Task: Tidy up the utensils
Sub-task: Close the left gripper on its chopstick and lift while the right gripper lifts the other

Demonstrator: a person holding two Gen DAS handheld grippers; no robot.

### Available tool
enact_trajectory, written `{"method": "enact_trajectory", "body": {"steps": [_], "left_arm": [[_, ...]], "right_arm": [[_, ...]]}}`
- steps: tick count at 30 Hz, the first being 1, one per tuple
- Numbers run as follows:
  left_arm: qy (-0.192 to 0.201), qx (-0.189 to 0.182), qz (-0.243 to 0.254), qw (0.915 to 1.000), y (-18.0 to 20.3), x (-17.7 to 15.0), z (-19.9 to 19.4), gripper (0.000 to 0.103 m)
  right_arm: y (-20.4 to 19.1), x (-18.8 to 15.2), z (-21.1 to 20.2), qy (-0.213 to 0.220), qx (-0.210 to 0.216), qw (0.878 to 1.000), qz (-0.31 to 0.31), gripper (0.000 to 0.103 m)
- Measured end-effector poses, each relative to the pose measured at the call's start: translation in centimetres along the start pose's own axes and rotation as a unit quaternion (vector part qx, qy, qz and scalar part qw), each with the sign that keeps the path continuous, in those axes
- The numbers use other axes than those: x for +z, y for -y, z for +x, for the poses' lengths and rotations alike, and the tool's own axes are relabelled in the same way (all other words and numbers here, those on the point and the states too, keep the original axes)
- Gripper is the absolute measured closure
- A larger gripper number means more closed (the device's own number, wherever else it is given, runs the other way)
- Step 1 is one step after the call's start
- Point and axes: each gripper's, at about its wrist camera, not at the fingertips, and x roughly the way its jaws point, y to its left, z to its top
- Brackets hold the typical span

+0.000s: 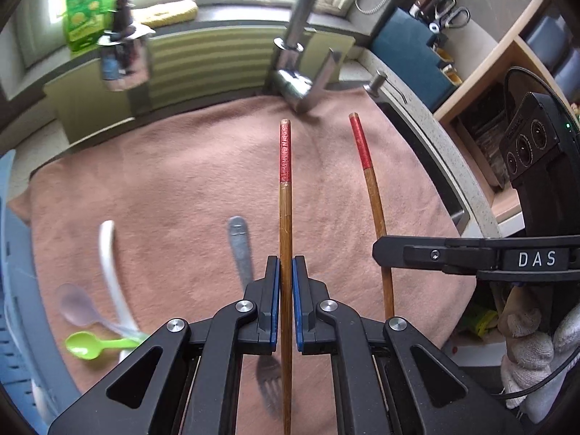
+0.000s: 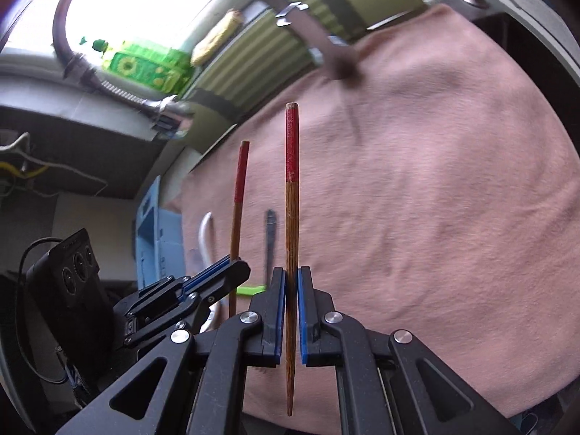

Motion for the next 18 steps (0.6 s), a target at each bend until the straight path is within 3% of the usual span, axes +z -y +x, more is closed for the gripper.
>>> {"method": "enact_trajectory", "body": {"steps": [9,18], "left_arm": [[0.055,0.044,-0.074,0.9948,-6.6,-2.6,-6.7,0.097],[0.098,0.086,-0.176,0.9757,-15.4,-7.3,-12.6,0.097]], "right_arm": [[-9.7,0.0,4.0,-0.043,0.038,0.995,-0.077,0.097],[-18.9,-1.2,8.8,-0.077,0.045,0.984,-0.154,0.097]]}}
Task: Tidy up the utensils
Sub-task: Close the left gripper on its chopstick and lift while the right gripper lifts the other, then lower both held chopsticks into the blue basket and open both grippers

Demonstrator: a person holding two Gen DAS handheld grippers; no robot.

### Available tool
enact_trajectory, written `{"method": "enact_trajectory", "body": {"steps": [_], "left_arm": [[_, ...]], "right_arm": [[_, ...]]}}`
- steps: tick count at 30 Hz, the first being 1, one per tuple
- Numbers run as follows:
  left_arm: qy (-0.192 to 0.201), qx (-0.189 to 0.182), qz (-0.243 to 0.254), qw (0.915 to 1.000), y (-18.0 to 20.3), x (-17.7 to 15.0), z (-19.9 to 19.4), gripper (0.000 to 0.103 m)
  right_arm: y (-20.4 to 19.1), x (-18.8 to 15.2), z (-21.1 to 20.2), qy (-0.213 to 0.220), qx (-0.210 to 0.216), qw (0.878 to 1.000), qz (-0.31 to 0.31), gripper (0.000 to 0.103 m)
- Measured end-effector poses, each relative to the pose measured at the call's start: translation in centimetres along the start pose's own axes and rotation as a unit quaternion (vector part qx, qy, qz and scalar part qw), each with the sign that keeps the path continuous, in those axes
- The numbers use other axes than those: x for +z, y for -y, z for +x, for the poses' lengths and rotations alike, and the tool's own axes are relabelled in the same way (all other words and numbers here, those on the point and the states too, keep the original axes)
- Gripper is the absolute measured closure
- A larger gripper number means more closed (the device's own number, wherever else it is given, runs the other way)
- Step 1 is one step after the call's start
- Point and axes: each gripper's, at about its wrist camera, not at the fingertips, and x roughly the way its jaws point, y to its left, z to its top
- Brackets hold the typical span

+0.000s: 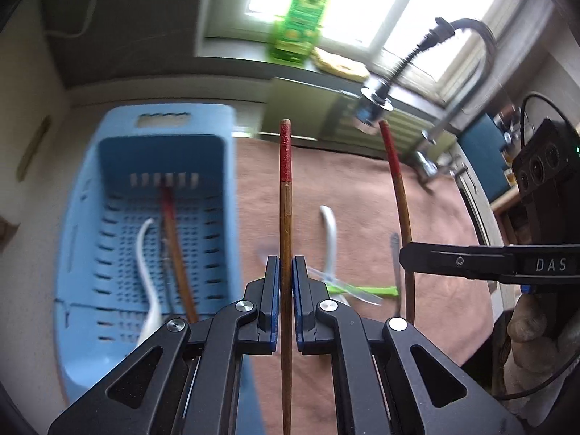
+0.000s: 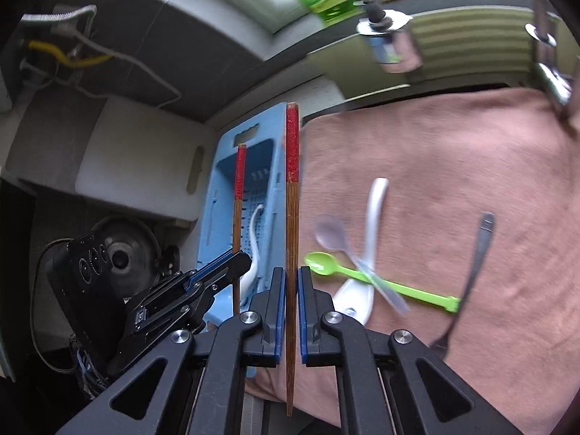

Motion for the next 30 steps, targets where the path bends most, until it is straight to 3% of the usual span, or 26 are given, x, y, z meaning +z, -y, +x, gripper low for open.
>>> {"method": "enact_trajectory", "body": {"steps": [12,30], "left_arm": [[0.016,0.031,-0.065,0.9973,-7.0,0.5,-0.3,0.097],[-0.014,0.059,-0.082,0.9948,-10.4,1.8,2.2,0.096]], "right_arm": [[-6.3,1.8,8.2,-0.039,-0.017,0.998,-0.042,0.097],[-6.5,3.9,14.5,-0.077,-0.053,0.995,-0.039,0.094]]}}
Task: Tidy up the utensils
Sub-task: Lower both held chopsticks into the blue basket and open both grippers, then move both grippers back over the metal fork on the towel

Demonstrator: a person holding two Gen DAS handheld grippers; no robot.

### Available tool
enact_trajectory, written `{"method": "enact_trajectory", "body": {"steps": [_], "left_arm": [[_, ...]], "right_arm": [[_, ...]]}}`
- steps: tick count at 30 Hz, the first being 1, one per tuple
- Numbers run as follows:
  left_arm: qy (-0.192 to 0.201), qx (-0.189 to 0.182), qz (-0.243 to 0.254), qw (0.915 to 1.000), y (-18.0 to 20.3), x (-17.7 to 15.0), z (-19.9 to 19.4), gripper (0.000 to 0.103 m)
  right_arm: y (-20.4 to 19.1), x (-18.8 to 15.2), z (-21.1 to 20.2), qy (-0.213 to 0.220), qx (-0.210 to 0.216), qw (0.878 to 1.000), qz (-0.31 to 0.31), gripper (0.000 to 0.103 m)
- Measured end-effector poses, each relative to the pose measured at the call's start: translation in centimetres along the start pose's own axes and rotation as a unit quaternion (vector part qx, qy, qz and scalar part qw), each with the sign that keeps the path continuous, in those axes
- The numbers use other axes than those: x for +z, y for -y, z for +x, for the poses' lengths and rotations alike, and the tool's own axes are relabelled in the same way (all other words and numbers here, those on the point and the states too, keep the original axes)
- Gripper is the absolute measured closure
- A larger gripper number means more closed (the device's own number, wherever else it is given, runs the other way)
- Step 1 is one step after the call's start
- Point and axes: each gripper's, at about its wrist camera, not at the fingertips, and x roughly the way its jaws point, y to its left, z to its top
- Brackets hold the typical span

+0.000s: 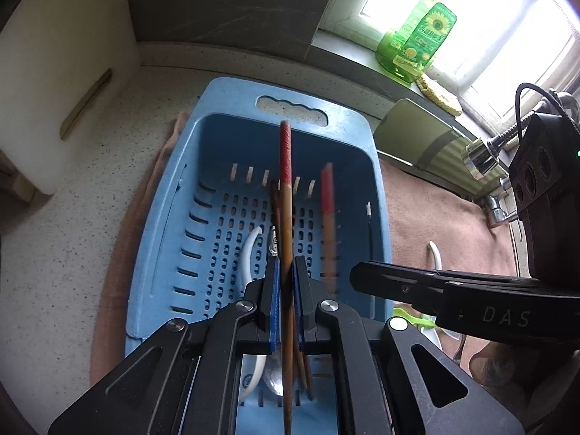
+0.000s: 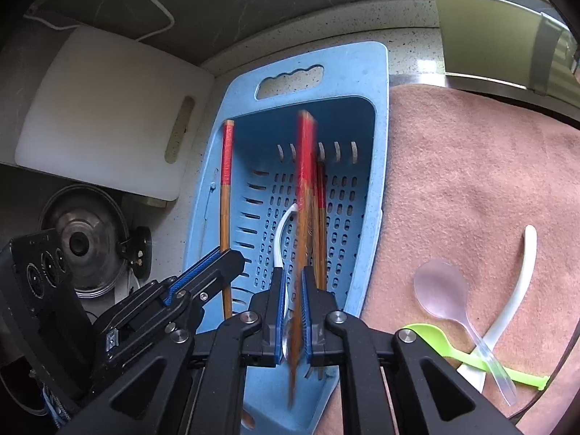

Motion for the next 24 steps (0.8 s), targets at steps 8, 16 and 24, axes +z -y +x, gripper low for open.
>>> {"method": "enact_trajectory", "body": {"steps": [8,16,24], "left_arm": [[0.002,0.017,0.003,0.9998,-0.4,-0.1,-0.4,0.087],[0.019,0.016,0.012,0.9996,0.7,-0.8,-2.5,0.087],[0.042,0.001,0.043,0.9982,4.4,-2.1,-5.0,0.087]], "right_arm": [[-0.1,-0.1,-0.8,0.004,0.008,1.000,-0.008,0.089],[0.8,-1.3,-4.8,0.026,0.025,0.999,-0.026,0.089],[4.5,-3.3,-10.7,0.073,0.029,0.996,-0.045,0.080]]}}
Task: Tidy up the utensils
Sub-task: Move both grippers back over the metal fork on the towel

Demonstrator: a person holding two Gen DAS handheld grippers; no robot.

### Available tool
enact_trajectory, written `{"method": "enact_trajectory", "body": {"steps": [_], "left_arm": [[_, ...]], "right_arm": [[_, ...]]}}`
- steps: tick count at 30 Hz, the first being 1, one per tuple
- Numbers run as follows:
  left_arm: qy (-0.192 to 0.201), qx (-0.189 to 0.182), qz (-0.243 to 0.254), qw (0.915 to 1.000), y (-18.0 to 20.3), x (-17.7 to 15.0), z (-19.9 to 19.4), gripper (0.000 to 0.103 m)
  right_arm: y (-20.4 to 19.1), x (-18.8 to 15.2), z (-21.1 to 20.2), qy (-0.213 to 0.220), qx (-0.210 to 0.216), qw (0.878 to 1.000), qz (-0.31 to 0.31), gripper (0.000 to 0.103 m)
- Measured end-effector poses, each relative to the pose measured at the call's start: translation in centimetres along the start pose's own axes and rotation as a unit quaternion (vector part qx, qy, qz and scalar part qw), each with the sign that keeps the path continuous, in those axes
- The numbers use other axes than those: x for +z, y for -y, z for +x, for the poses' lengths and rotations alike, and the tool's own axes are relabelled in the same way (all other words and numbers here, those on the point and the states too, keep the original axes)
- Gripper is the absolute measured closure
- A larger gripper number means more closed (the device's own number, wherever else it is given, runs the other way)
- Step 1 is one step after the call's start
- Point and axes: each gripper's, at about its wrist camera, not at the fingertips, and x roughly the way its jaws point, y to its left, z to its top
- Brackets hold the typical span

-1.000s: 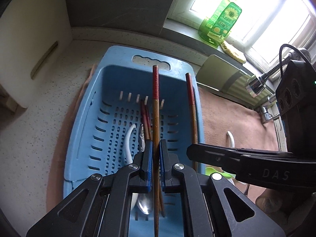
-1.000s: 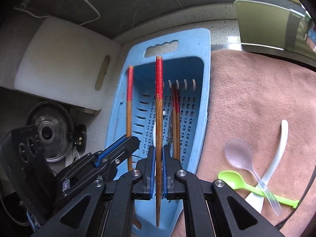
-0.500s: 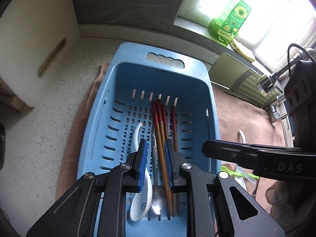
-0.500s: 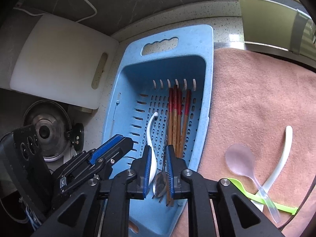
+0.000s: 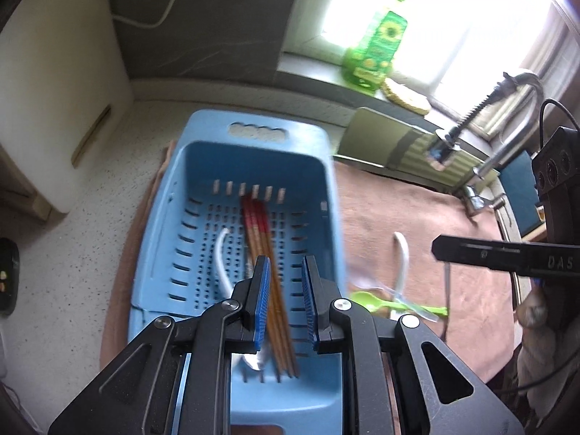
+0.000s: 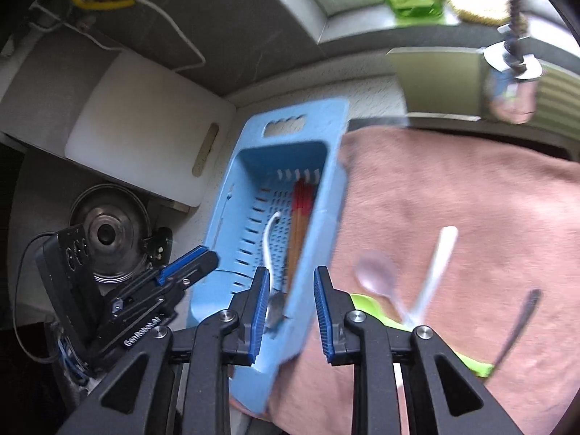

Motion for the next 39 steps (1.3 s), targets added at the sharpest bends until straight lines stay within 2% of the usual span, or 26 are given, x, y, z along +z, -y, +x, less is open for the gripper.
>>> {"method": "enact_trajectory", "body": {"steps": [5,7,10,17,23,30,34,39], "left_arm": [[0.005,-0.010,0.028,0.9996,3.1,-0.7,-0.6,0.087],[0.005,-0.014,0.044,0.9989,4.7,-1.1,-0.6,0.087],[0.000,-0.033,0.055,0.9980,6.8,-1.9,-0.5,0.087],[-0.020,-0.058,0.092,0.9938,12.0,-4.6,0.5,0.087],[-0.055,-0.072,0.114,0.9894,15.4,-7.8,2.0,0.087],[-0.078,-0.087,0.117,0.9862,18.3,-11.7,3.4,0.087],[-0.084,-0.092,0.116,0.9854,19.7,-13.5,4.1,0.070],[-0.085,-0.090,0.104,0.9868,20.0,-14.8,4.8,0.070]], "right_arm": [[3.1,-1.5,-4.2,0.032,-0.009,0.999,0.000,0.072],[4.7,-2.0,-5.8,0.039,-0.014,0.999,0.007,0.060],[7.1,-2.8,-7.9,0.050,-0.025,0.998,0.023,0.055],[12.8,-4.1,-9.6,0.036,-0.055,0.996,0.066,0.055],[15.9,-4.9,-7.5,-0.007,-0.053,0.994,0.093,0.056],[17.2,-5.5,-4.6,-0.059,-0.052,0.992,0.104,0.066],[17.3,-5.8,-2.8,-0.086,-0.055,0.989,0.108,0.073],[17.4,-5.8,-1.0,-0.107,-0.063,0.984,0.124,0.078]]}}
